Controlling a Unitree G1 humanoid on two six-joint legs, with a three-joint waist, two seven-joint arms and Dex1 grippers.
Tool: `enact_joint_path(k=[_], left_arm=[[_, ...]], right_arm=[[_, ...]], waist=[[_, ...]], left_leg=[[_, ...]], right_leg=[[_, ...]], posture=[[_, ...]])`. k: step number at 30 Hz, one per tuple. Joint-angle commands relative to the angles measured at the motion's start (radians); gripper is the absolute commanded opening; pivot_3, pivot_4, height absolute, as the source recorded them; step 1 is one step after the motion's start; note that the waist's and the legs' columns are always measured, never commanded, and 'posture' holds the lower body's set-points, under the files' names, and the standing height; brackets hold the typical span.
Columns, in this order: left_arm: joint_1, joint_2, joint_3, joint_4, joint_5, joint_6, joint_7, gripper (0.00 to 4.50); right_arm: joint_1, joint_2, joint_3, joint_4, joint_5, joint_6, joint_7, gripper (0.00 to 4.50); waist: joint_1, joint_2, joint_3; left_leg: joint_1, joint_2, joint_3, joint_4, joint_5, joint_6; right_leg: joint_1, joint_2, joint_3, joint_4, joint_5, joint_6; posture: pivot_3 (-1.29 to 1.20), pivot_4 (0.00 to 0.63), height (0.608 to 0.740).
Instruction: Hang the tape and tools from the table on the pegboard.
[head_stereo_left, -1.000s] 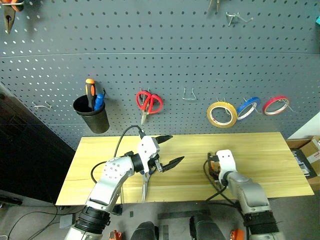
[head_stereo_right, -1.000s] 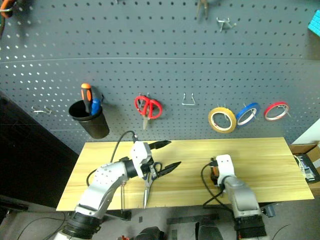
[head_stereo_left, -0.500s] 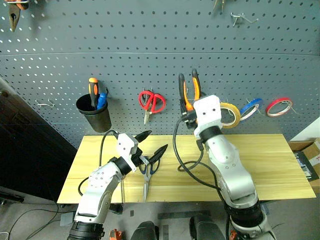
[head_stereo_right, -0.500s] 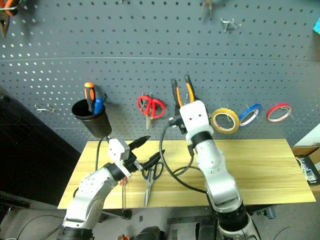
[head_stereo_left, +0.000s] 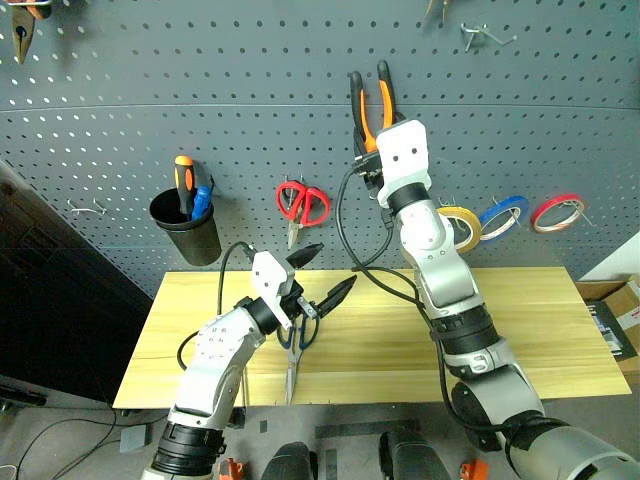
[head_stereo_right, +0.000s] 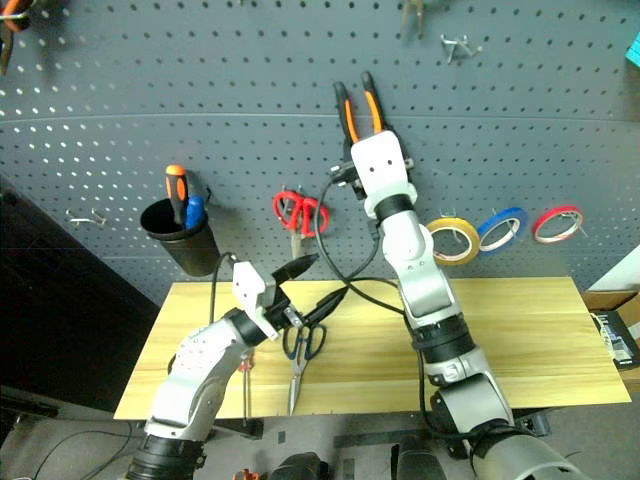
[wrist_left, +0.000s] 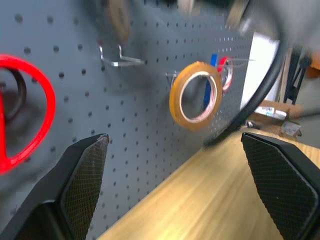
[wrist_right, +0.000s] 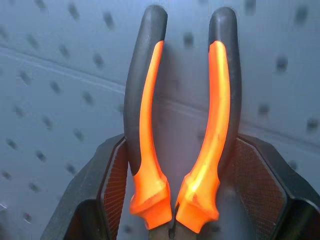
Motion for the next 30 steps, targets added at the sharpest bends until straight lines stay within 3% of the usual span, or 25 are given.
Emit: enact_joint_path(k=[1,13,20,21,24,30], left_arm=[[-0.02,-0.008,-0.003,-0.015,0.002,-0.013,0.006,4.5],[-0.047,-0.026,0.002,0.029,0.016,-0.017,0.034,4.5],[-0.048,-0.025,0.001,0.043,0.066,0.037,0.101,4.5],[-0.042,-0.016,-0.004,0.041,0.074,0.061,0.104,4.5],[-0.02,0.012,-0.025,0.03,0.082,0.135,0.096,4.5],[0.015,0.06,-0.041,0.012,0.097,0.303,0.111,4.5]], right_arm=[[-0.035,-0.011,-0.028,0.058,-0.013,-0.088,-0.037,2.82],[0.126,0.054,-0.082,-0.001,0.041,0.018,-0.083,2.82],[0.241,0.078,-0.05,-0.216,0.084,0.207,0.001,2.82],[0.256,0.069,-0.048,-0.257,0.091,0.259,0.025,3.52],[0.315,0.012,-0.037,-0.405,0.128,0.456,0.131,4.33],[0.439,-0.168,-0.074,-0.709,0.253,0.766,0.337,4.46]], waist=[[0.0,0.0,0.0],[0.005,0.0,0.0],[0.006,0.0,0.0],[0.006,0.0,0.0],[0.005,0.0,0.0],[0.004,0.0,0.001]], left_leg=[[0.0,0.0,0.0,0.0,0.0,0.0],[0.001,-0.001,-0.001,0.002,0.0,0.0],[0.001,0.0,-0.002,0.001,0.0,0.0],[0.001,0.0,-0.002,0.001,0.0,0.0],[0.001,0.0,-0.003,0.001,0.0,0.0],[0.0,0.0,-0.003,-0.001,0.0,0.0]], right_leg=[[0.0,0.0,0.0,0.001,0.0,0.0],[0.0,0.0,0.0,0.006,0.0,0.0],[0.001,0.0,-0.001,0.003,0.0,0.0],[0.001,0.0,-0.001,0.002,0.0,0.0],[0.002,0.0,-0.001,0.001,0.0,0.0],[0.001,0.0,-0.001,-0.001,0.0,0.0]], posture=[[0.05,0.148,0.74],[0.03,0.155,0.74],[0.02,0.161,0.74],[0.02,0.164,0.74],[0.02,0.165,0.74],[0.01,0.172,0.74]])
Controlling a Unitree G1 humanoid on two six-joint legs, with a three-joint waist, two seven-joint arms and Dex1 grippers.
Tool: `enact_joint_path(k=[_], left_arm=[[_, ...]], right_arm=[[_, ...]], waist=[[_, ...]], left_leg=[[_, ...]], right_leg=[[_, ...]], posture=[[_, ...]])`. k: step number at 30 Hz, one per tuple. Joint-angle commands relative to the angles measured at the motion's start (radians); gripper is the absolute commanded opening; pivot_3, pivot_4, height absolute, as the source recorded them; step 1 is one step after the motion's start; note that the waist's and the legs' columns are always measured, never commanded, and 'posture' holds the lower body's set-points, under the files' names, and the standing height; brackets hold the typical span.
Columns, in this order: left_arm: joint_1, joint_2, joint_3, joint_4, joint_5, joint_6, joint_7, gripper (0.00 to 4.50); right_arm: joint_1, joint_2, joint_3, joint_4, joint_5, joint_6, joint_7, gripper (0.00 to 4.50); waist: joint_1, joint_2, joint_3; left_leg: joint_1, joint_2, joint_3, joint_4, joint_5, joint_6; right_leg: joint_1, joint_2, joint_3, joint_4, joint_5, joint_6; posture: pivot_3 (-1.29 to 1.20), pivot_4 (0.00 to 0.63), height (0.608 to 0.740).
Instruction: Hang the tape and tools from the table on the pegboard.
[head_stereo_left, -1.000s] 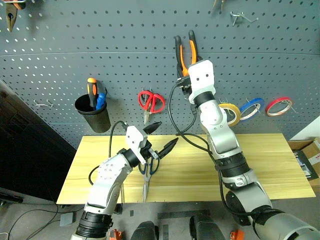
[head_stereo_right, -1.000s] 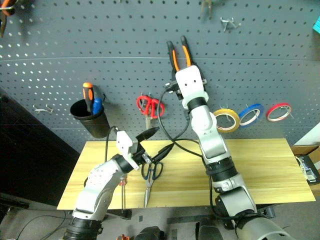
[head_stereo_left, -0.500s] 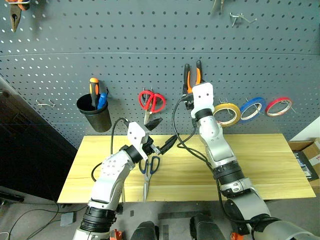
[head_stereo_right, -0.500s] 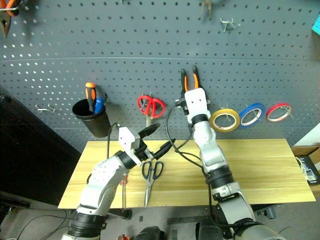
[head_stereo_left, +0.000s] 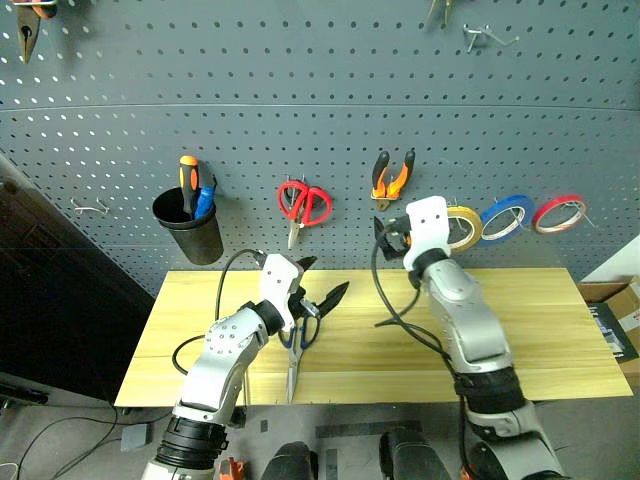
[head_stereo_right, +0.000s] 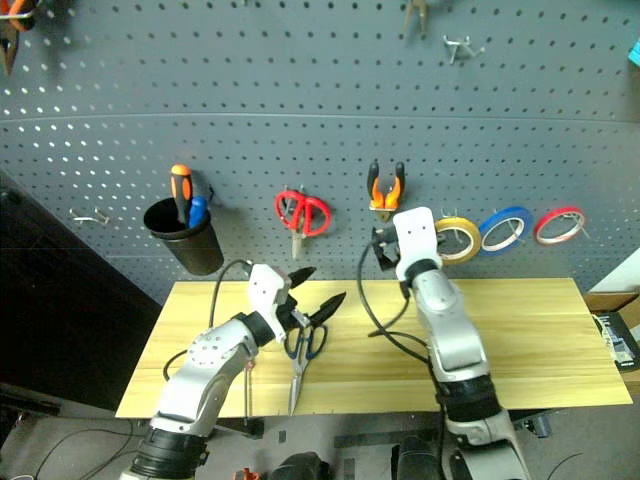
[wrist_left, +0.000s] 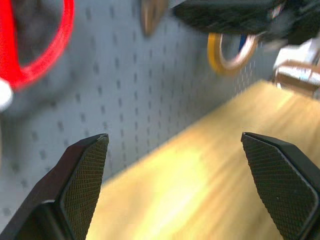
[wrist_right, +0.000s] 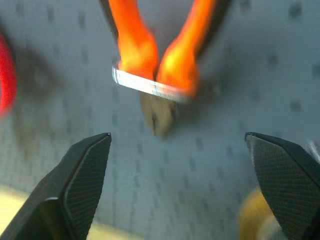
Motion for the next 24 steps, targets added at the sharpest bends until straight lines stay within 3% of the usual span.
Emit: enact_joint_path(k=[1,7,10,16,24], left_arm=[[0.016,0.035,-0.006,-0.048,0.008,0.111,0.01,4.5],[0.059,0.081,-0.004,-0.101,0.021,0.375,0.084,4.5],[0.083,0.06,0.008,-0.122,0.006,0.566,0.152,4.5],[0.042,0.022,-0.015,-0.061,0.035,0.805,0.251,4.5],[-0.048,-0.051,-0.062,0.119,0.085,0.815,0.322,4.5]], right_arm=[[0.035,-0.073,-0.032,-0.202,0.107,0.154,0.122,4.46],[0.114,-0.196,-0.036,-0.477,0.41,0.471,0.329,4.46],[0.14,-0.175,-0.079,-0.557,0.583,0.603,0.367,4.46],[0.113,-0.187,-0.067,-0.579,0.677,0.679,0.343,4.46],[0.1,-0.254,-0.005,-0.582,0.686,0.662,0.314,4.46]], waist=[[-0.001,0.0,0.0],[-0.007,0.002,0.004],[-0.007,0.001,0.007],[-0.004,-0.001,0.013],[-0.005,-0.002,0.015]], left_leg=[[0.0,0.0,0.0,0.0,0.0,0.0],[0.001,0.001,-0.001,0.0,-0.002,0.004],[0.001,0.001,-0.002,0.0,-0.003,0.005],[0.001,0.0,-0.003,0.001,-0.003,0.006],[0.001,-0.001,-0.002,0.001,-0.001,0.002]], right_leg=[[0.0,0.0,0.0,0.0,0.0,0.0],[0.001,0.001,0.0,0.0,0.0,0.0],[0.002,0.001,-0.001,-0.001,0.0,0.0],[0.003,0.0,-0.002,-0.001,0.0,0.0],[0.002,-0.001,-0.002,-0.002,0.0,0.0]], posture=[[-0.01,0.179,0.74],[-0.03,0.196,0.74],[-0.04,0.202,0.74],[-0.06,0.203,0.74],[-0.09,0.207,0.74]])
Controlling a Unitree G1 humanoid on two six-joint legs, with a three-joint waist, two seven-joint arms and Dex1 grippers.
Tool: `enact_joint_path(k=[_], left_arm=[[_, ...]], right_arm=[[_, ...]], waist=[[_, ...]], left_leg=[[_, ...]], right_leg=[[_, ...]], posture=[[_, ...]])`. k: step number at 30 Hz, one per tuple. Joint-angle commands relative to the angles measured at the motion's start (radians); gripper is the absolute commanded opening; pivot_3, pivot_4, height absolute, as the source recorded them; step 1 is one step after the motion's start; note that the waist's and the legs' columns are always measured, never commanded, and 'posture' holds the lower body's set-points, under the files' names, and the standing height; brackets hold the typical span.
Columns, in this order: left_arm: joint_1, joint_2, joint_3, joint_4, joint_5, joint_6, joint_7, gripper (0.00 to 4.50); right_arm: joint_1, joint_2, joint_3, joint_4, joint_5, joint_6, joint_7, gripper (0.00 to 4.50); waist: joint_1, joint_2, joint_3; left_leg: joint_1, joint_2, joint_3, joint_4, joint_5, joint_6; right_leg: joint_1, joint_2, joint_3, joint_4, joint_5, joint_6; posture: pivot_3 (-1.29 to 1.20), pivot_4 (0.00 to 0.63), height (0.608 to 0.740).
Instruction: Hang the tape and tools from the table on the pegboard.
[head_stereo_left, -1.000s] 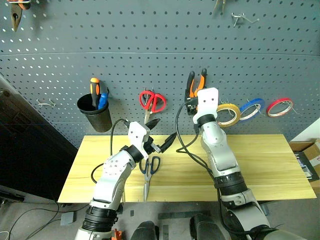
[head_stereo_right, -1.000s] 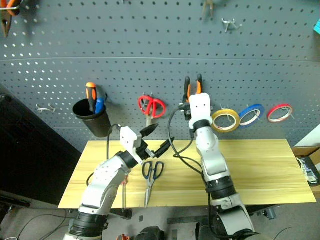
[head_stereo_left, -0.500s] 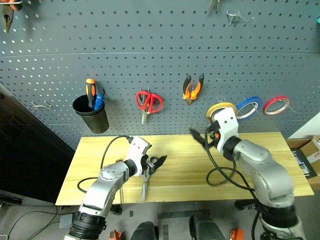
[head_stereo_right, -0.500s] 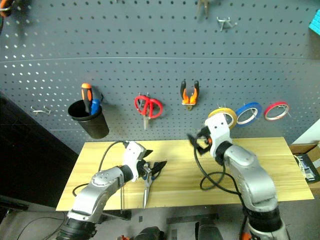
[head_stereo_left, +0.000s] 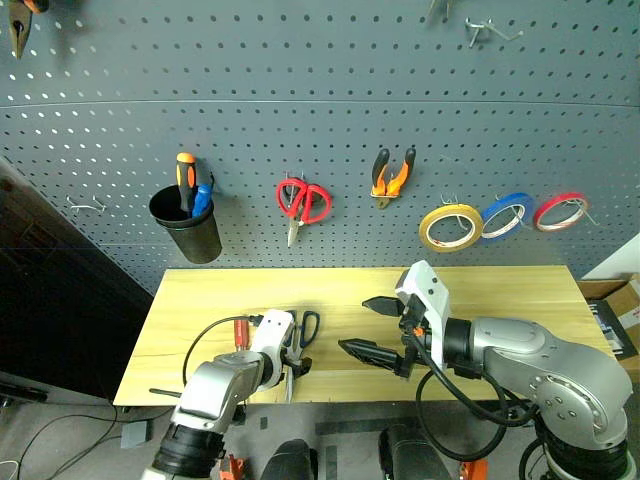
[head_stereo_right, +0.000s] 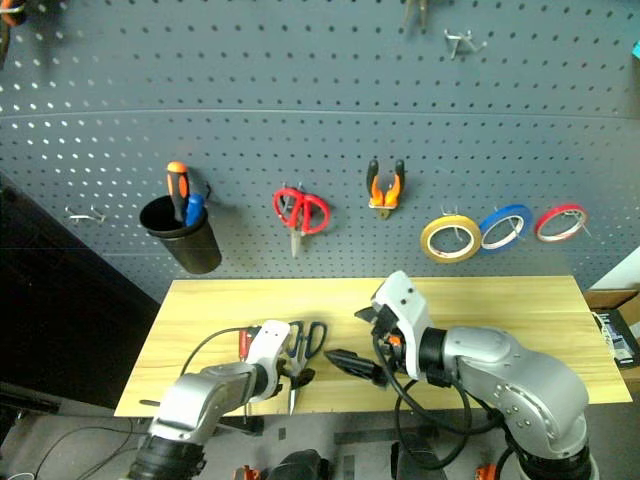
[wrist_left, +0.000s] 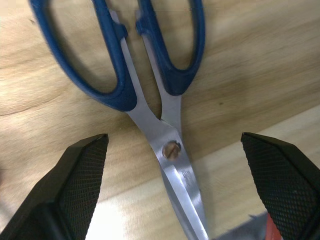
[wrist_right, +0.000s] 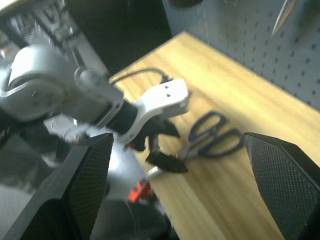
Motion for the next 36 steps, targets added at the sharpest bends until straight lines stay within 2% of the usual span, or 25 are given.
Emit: enact_joint_path(k=[1,5,8,11,14,17,19,22,29,36], left_arm=[[-0.024,-0.032,-0.024,0.06,0.024,-0.004,0.027,4.5],[-0.038,-0.057,-0.008,0.093,0.034,-0.01,0.044,4.5],[-0.053,-0.055,-0.005,0.114,0.046,-0.041,0.044,3.94],[-0.064,-0.052,0.004,0.13,0.049,-0.059,0.037,3.15],[-0.072,-0.052,0.018,0.141,0.044,-0.07,0.028,2.17],[-0.08,-0.072,0.054,0.122,-0.01,-0.054,-0.019,1.27],[-0.082,-0.068,0.05,0.106,-0.022,-0.06,-0.046,0.99],[-0.077,-0.037,0.028,0.091,-0.01,-0.104,-0.076,0.24],[-0.05,0.031,0.026,0.046,-0.009,-0.202,-0.126,0.21],[-0.008,0.07,0.061,-0.061,-0.021,-0.319,-0.161,0.21]], right_arm=[[-0.008,-0.012,0.017,-0.046,0.026,-0.017,-0.012,4.46],[0.001,-0.027,0.02,-0.052,0.042,-0.014,-0.022,4.46],[0.009,-0.045,0.018,-0.055,0.049,-0.011,-0.034,4.5],[0.015,-0.056,0.015,-0.054,0.055,-0.014,-0.047,4.5],[0.02,-0.07,0.016,-0.055,0.053,-0.019,-0.055,4.5],[0.026,-0.088,0.02,-0.058,0.045,-0.034,-0.062,4.5],[0.029,-0.098,0.023,-0.055,0.033,-0.052,-0.068,4.5],[0.038,-0.114,0.025,-0.058,0.01,-0.095,-0.076,4.5],[0.083,-0.153,0.029,-0.06,-0.116,-0.281,-0.113,4.5],[0.119,-0.163,-0.014,-0.068,-0.117,-0.342,-0.095,4.5]], waist=[[0.0,0.0,0.0],[-0.001,0.0,0.0],[-0.001,0.0,0.0],[-0.001,0.0,0.0],[-0.001,0.0,0.0],[-0.001,0.0,0.0],[-0.001,0.0,0.0],[-0.003,-0.001,0.0],[-0.003,-0.002,0.001],[-0.001,-0.002,0.001]], left_leg=[[0.0,0.0,0.0,0.0,0.0,0.0],[0.0,0.0,0.0,0.0,0.0,0.0],[0.001,0.001,0.0,0.0,0.0,0.0],[0.001,0.0,0.0,0.0,0.0,0.0],[0.0,0.0,0.0,0.0,0.0,0.0],[0.0,0.0,0.0,0.0,0.0,0.0],[0.0,0.0,0.0,0.0,0.0,0.0],[0.0,0.001,0.0,0.0,0.0,-0.001],[-0.001,0.001,0.001,0.0,0.0,-0.001],[-0.001,0.002,0.001,0.0,0.0,-0.001]], right_leg=[[0.0,0.0,0.0,0.0,0.0,0.0],[0.0,0.0,0.0,0.0,0.0,0.0],[0.001,-0.001,0.0,0.0,0.0,0.0],[0.001,-0.001,0.0,0.0,0.0,0.0],[0.001,0.0,0.0,0.0,0.0,0.0],[0.001,-0.001,0.0,0.0,0.0,0.0],[0.001,-0.001,0.0,-0.001,0.0,0.0],[0.0,-0.001,0.0,0.0,0.0,0.0],[-0.001,-0.001,0.0,-0.001,0.0,0.0],[-0.001,-0.002,0.0,-0.001,0.0,0.0]], posture=[[-0.1,0.207,0.74],[-0.11,0.206,0.74],[-0.12,0.204,0.74],[-0.13,0.197,0.74],[-0.13,0.192,0.74],[-0.13,0.192,0.74],[-0.12,0.191,0.74],[-0.12,0.186,0.74],[-0.12,0.18,0.74],[-0.12,0.179,0.74]])
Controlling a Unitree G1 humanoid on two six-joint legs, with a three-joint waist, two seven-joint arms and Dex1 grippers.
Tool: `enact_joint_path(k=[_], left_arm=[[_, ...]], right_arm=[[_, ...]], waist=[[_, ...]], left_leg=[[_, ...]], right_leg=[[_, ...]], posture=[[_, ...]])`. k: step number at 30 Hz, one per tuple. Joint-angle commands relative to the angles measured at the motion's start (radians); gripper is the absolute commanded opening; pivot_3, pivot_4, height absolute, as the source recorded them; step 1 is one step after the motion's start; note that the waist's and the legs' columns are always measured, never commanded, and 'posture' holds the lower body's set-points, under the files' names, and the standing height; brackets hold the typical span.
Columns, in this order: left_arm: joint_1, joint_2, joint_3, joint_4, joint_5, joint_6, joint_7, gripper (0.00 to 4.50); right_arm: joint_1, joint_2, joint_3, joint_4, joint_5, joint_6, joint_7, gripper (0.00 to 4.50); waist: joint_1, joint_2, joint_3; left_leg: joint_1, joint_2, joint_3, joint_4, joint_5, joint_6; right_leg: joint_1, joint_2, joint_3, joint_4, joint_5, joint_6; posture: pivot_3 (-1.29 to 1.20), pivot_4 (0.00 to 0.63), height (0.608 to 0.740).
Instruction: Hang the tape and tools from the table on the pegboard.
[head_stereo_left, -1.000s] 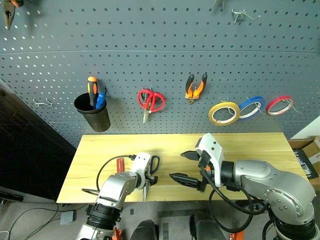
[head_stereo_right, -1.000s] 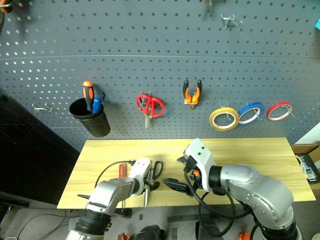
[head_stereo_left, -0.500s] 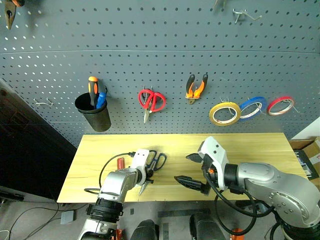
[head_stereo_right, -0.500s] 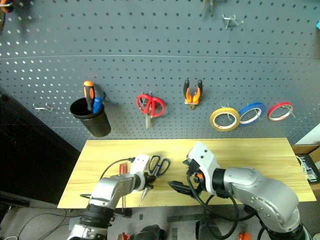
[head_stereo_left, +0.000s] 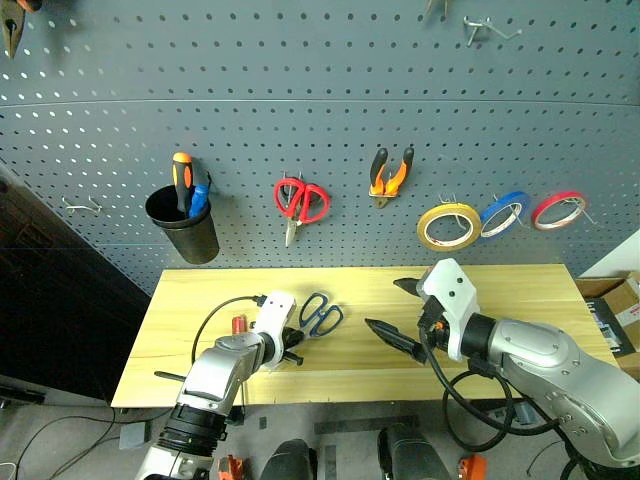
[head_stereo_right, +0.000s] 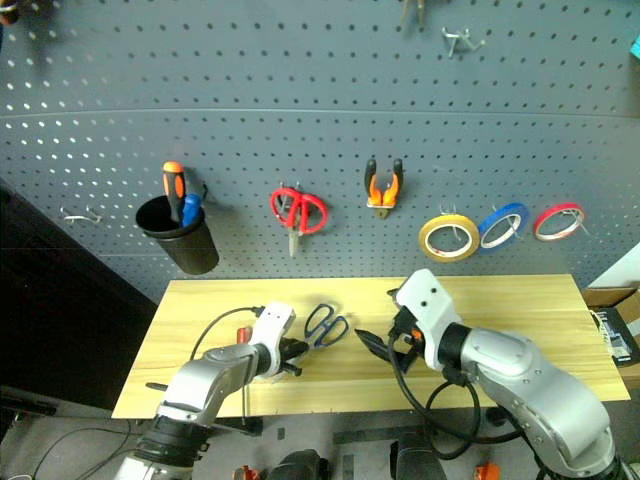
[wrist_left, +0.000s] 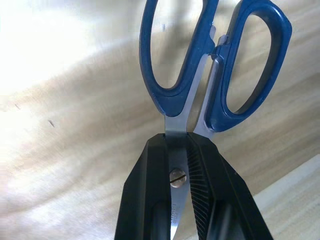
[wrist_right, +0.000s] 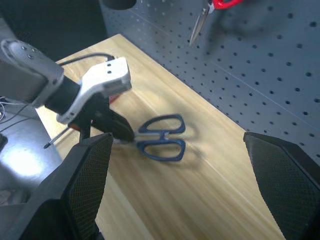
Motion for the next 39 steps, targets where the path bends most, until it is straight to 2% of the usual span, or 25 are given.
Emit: enact_joint_path(k=[1,7,13,17,22,34,39], left_arm=[[0.046,0.03,0.041,-0.129,-0.017,-0.118,-0.037,0.21],[0.194,0.096,0.135,-0.293,-0.007,-0.45,-0.084,0.21],[0.248,0.112,0.14,-0.378,0.059,-0.733,-0.089,0.21],[0.255,0.122,0.156,-0.382,0.083,-0.861,-0.096,0.21],[0.212,0.129,0.186,-0.384,0.068,-0.9,-0.087,0.21],[0.009,0.066,0.188,-0.252,0.058,-0.771,-0.014,0.21],[0.022,0.064,0.169,-0.241,0.064,-0.763,-0.033,0.21]], right_arm=[[0.001,-0.01,-0.046,-0.053,0.01,-0.052,0.014,4.5],[-0.033,-0.008,-0.139,-0.086,0.064,-0.077,0.025,4.5],[-0.028,-0.053,-0.152,-0.088,0.059,-0.092,0.039,4.5],[-0.025,-0.07,-0.16,-0.09,0.073,-0.105,0.053,4.5],[-0.02,-0.084,-0.166,-0.084,0.076,-0.122,0.066,4.5],[-0.062,-0.098,-0.147,-0.053,0.065,-0.153,0.058,4.5],[-0.096,-0.105,-0.147,-0.066,0.087,-0.139,0.063,4.5]], waist=[[-0.001,0.0,0.0],[-0.004,0.0,0.001],[0.007,0.0,0.001],[0.006,0.0,0.001],[0.006,0.0,0.001],[0.004,-0.001,0.0],[0.003,-0.001,0.0]], left_leg=[[0.0,0.0,0.0,0.0,0.0,0.0],[0.0,0.002,0.001,-0.001,-0.001,-0.001],[0.0,0.001,0.001,0.0,-0.001,-0.001],[0.0,0.002,0.002,0.0,-0.001,0.0],[0.0,0.002,0.002,0.0,-0.001,0.0],[0.0,0.001,0.002,0.001,0.0,0.0],[0.0,0.001,0.002,0.001,0.0,0.0]], right_leg=[[0.0,0.0,0.0,0.0,0.0,0.0],[-0.001,0.0,0.001,-0.001,0.0,0.0],[0.001,0.0,0.0,-0.001,0.0,0.0],[0.0,0.0,0.0,-0.001,0.0,0.0],[0.001,0.002,0.0,0.0,0.0,0.0],[0.001,0.003,0.0,0.001,0.0,0.0],[0.001,0.003,0.0,0.001,0.0,0.0]], posture=[[-0.12,0.179,0.74],[-0.09,0.169,0.74],[-0.08,0.161,0.74],[-0.07,0.156,0.74],[-0.06,0.148,0.74],[-0.06,0.142,0.74],[-0.08,0.146,0.74]])
